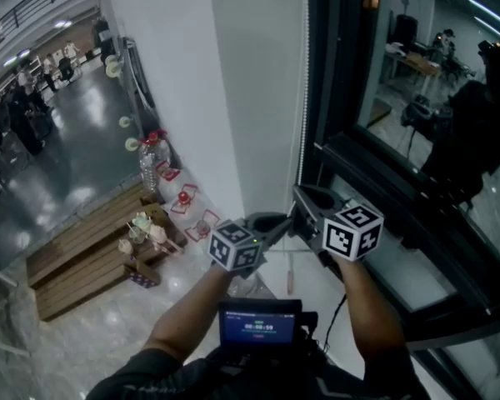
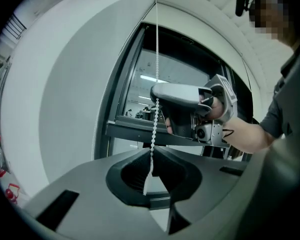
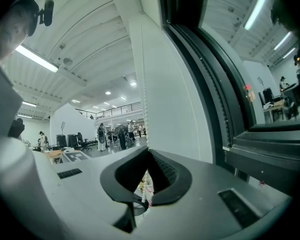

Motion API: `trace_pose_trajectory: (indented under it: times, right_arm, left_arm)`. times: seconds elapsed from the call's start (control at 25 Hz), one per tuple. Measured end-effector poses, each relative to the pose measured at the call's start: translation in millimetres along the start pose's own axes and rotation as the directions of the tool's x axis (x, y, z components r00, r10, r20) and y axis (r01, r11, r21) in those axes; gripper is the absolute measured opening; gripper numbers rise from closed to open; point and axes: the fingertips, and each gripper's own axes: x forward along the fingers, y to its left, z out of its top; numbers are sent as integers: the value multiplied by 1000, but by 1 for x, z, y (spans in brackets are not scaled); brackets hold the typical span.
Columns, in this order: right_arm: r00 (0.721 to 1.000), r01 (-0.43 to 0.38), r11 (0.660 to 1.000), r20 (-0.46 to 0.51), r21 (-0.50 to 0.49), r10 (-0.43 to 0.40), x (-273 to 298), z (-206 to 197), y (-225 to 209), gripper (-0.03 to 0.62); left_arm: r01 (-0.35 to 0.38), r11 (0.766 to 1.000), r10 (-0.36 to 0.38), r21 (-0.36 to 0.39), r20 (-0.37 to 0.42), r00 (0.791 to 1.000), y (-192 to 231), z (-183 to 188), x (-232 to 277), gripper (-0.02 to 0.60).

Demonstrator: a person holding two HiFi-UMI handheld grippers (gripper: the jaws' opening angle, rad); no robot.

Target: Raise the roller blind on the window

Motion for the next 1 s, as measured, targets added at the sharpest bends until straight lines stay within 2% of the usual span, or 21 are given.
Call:
trace_pose_trajectory:
  times: [0.12, 0.24, 0.44, 0.52, 0.76, 1.0]
  right_arm:
    - [1000, -2, 1000, 2, 2, 2, 0, 1, 0, 6]
    - [1000, -6, 1000, 8, 3, 6, 1, 1, 1, 6]
    - [1000, -22, 1000, 14, 3, 22, 4, 0, 9, 6]
    - [1000, -27, 1000, 11, 0, 27, 5, 0, 11, 6]
    - [999, -34, 999, 15, -3, 35, 5, -1, 12, 6]
    - [999, -37, 999, 14, -9, 37, 4, -3, 12, 6]
  left_arm:
    - [-27, 999, 28, -36, 16, 999, 8, 7, -15, 89]
    - [-35, 997, 41, -64, 89, 995, 12, 33, -31, 92]
    - [-46, 999, 50, -22, 233, 971, 6, 104, -47, 92]
    - [-56, 998, 50, 12, 264, 963, 3, 129, -50, 92]
    - [-61, 993, 28, 97, 311, 950, 1, 185, -42, 92]
    - [-37, 987, -5, 158, 260, 966, -7, 202, -14, 89]
